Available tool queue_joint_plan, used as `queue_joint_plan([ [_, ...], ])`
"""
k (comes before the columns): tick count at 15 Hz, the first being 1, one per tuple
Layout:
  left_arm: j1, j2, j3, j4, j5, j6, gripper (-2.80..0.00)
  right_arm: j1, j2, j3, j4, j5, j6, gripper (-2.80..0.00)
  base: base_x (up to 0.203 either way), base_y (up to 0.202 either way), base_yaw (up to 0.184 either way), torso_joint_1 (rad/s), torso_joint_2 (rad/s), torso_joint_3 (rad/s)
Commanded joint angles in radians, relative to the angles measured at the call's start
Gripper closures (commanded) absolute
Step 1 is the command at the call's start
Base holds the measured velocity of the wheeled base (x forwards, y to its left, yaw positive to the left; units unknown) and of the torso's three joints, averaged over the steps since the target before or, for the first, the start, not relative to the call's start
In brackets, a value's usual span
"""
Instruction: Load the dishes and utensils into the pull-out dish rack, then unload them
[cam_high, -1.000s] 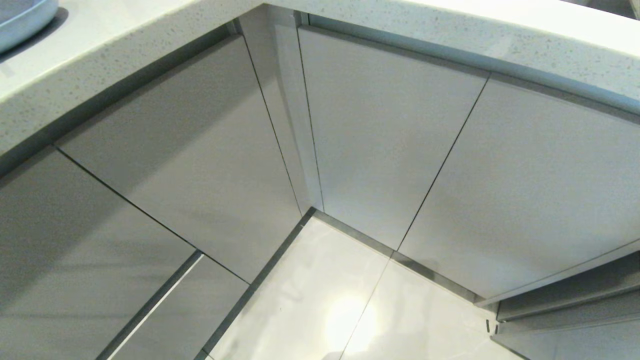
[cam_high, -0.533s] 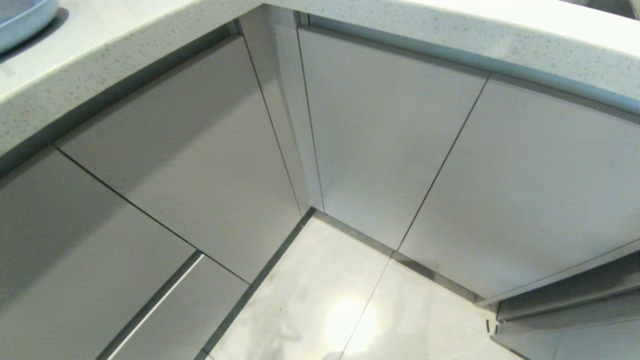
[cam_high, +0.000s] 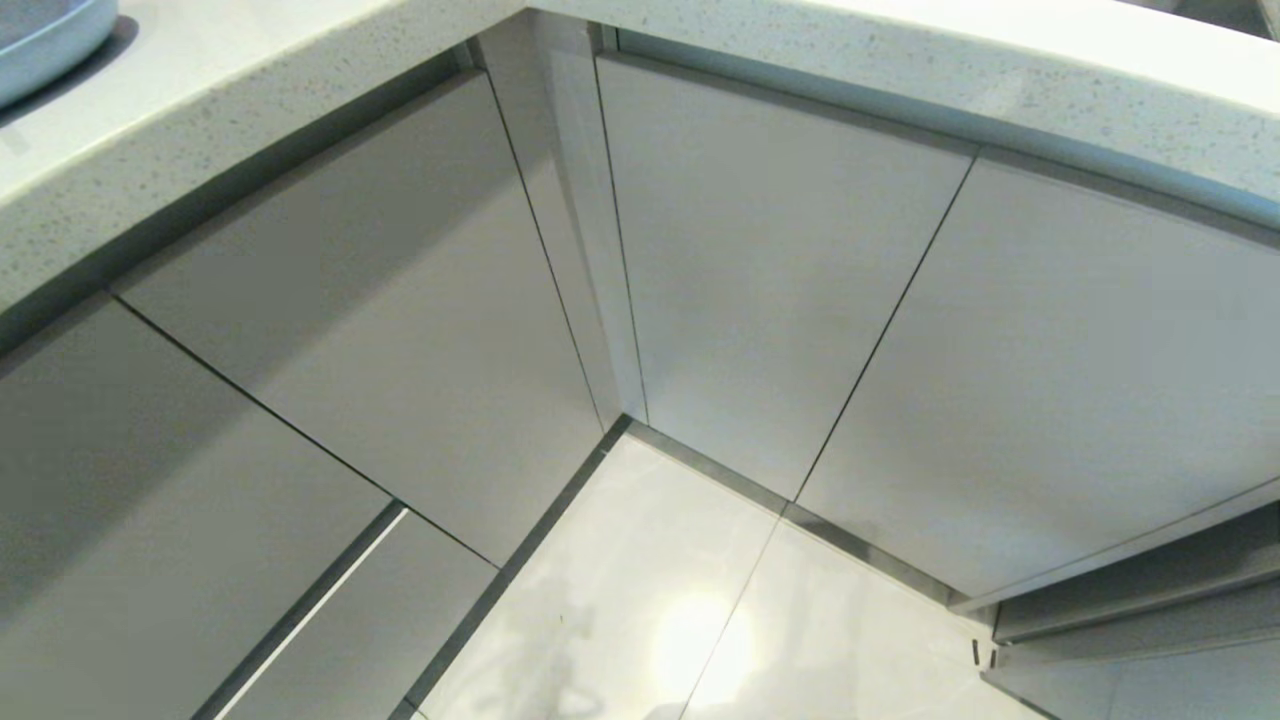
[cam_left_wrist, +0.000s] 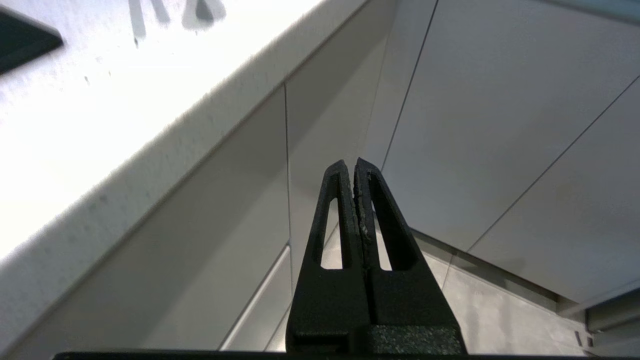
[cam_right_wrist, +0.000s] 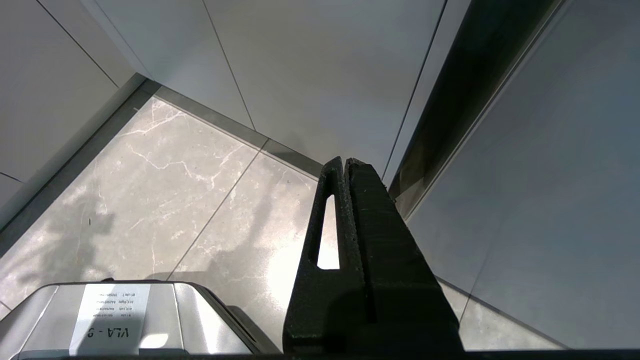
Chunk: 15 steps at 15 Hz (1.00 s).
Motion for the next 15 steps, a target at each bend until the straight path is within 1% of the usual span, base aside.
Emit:
queue_joint_plan([
  [1,-0.081,-0.055,0.013,0.036,0.002,0.006,0.0,0.0,-0.004,0.002,0.0,0.0,0.0,0.0,0.0,0.0,0.0,0.0,0.0,0.0],
  [4,-0.073,-0.147,0.107,0.068,-0.004,0.019,0.0,0.0,-0.004,0.002,0.0,0.0,0.0,0.0,0.0,0.0,0.0,0.0,0.0,0.0],
  [5,-0.071,-0.165,0.129,0.102,-0.009,0.014,0.0,0.0,-0.003,0.002,0.0,0.0,0.0,0.0,0.0,0.0,0.0,0.0,0.0,0.0],
  [6,-0.07,-0.172,0.151,0.094,-0.009,0.013,0.0,0.0,-0.004,0.002,0.0,0.0,0.0,0.0,0.0,0.0,0.0,0.0,0.0,0.0],
  [7,-0.068,-0.187,0.203,0.063,-0.007,0.015,0.0,0.0,-0.004,0.002,0.0,0.0,0.0,0.0,0.0,0.0,0.0,0.0,0.0,0.0],
  [8,-0.066,-0.21,0.284,0.001,0.002,0.02,0.0,0.0,-0.004,0.002,0.0,0.0,0.001,0.0,0.0,0.0,0.0,0.0,0.0,0.0],
  [11,-0.064,-0.258,0.508,-0.215,0.08,0.057,0.0,0.0,-0.004,0.002,0.0,0.0,0.001,0.0,0.0,0.0,0.0,0.0,0.0,0.0],
  [13,-0.064,-0.271,0.619,-0.334,0.102,0.066,0.0,0.0,-0.003,0.002,0.0,0.0,0.0,0.0,0.0,0.0,0.0,0.0,0.0,0.0],
  [15,-0.064,-0.274,0.712,-0.413,0.108,0.07,0.0,0.0,-0.004,0.002,0.0,0.0,0.0,0.0,0.0,0.0,0.0,0.0,0.0,0.0],
])
